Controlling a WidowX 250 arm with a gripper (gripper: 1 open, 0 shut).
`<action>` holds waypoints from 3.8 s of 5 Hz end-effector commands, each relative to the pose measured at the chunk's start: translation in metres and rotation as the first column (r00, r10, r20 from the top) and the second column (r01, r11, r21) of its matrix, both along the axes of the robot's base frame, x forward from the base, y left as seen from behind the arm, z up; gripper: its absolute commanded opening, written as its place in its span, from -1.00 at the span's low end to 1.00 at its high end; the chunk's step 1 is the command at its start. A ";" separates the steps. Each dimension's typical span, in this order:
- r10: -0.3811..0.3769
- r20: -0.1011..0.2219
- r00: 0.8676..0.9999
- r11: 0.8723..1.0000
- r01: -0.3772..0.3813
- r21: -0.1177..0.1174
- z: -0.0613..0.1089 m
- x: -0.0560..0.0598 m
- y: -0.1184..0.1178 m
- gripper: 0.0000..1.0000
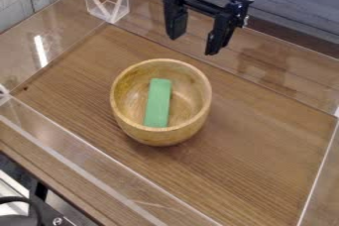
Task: Remove the green block from the brown bowl and put it on the table
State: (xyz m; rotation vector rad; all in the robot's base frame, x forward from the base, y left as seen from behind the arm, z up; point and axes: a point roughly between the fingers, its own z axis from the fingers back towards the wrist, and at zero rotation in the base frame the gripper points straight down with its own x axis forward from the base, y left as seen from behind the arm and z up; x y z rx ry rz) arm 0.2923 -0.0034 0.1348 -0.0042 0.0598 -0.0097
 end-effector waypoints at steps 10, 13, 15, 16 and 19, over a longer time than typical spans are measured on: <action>0.504 0.107 0.857 0.863 -0.500 -0.063 -0.063 -0.035 0.021 1.00; 0.438 0.156 0.886 0.899 -0.435 -0.051 -0.057 -0.021 0.002 1.00; 0.547 0.162 0.821 0.835 -0.548 -0.043 -0.051 -0.032 0.007 1.00; 0.593 0.163 0.788 0.802 -0.596 -0.038 -0.049 -0.037 0.009 1.00; 0.653 0.159 0.740 0.752 -0.659 -0.023 -0.056 -0.023 0.030 1.00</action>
